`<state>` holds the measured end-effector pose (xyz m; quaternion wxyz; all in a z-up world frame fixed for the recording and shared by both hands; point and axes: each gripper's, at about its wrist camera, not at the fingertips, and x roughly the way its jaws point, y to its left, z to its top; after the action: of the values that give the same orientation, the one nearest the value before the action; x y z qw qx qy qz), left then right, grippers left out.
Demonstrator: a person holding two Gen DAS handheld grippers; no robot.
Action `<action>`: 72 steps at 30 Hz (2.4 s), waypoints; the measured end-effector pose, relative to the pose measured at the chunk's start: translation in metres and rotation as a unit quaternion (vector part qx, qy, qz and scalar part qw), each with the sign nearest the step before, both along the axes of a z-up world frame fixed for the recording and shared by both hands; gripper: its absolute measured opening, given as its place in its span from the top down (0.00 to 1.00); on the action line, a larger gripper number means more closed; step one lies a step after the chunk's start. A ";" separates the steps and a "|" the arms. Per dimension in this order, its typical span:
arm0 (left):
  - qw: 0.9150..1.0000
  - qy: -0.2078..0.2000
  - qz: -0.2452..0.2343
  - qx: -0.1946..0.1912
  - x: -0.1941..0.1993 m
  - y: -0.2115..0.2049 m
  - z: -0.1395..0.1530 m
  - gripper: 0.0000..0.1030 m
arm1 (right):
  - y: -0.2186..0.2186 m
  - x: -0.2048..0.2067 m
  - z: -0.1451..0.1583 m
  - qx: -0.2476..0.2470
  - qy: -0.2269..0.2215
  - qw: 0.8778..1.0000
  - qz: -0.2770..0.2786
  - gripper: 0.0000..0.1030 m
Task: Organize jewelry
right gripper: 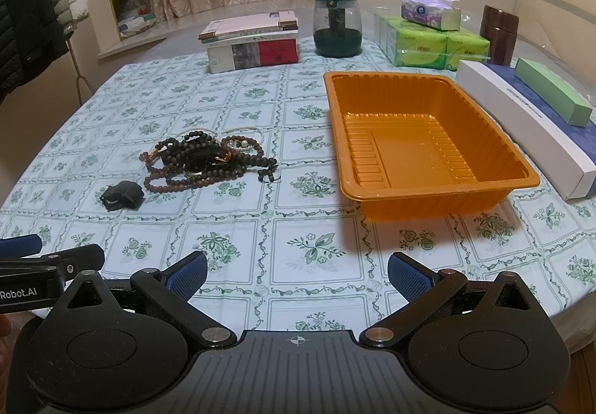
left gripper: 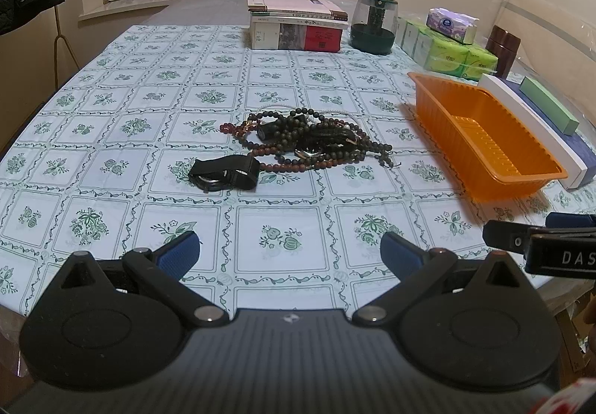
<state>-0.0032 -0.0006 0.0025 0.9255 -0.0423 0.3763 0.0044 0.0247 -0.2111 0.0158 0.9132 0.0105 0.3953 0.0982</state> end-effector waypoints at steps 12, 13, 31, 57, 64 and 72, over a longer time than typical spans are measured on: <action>1.000 0.000 0.000 0.000 0.000 0.000 0.000 0.01 | 0.000 0.000 0.000 0.000 0.000 1.000 0.000 0.00; 1.000 0.000 0.000 0.000 0.000 0.000 0.000 0.01 | -0.001 0.000 0.000 0.001 0.000 1.000 0.000 0.00; 1.000 0.000 0.000 0.000 0.000 0.001 0.000 0.01 | -0.002 0.001 -0.001 0.002 0.002 1.000 -0.003 0.00; 0.992 -0.026 0.028 -0.118 0.046 0.028 -0.010 0.01 | -0.156 0.038 0.013 0.128 -0.074 0.961 -0.234 0.20; 0.994 -0.031 0.021 -0.106 0.063 0.020 -0.021 0.01 | -0.210 0.071 -0.001 0.108 -0.070 0.959 -0.254 0.46; 0.992 -0.016 0.020 -0.123 0.079 0.013 -0.033 0.01 | -0.233 0.106 -0.037 0.125 -0.024 0.958 -0.257 0.64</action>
<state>0.0754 0.0121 -0.0304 0.9190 -0.1636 0.3578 -0.0243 0.1305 -0.4445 -0.0214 0.9085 0.2231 0.3414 -0.0912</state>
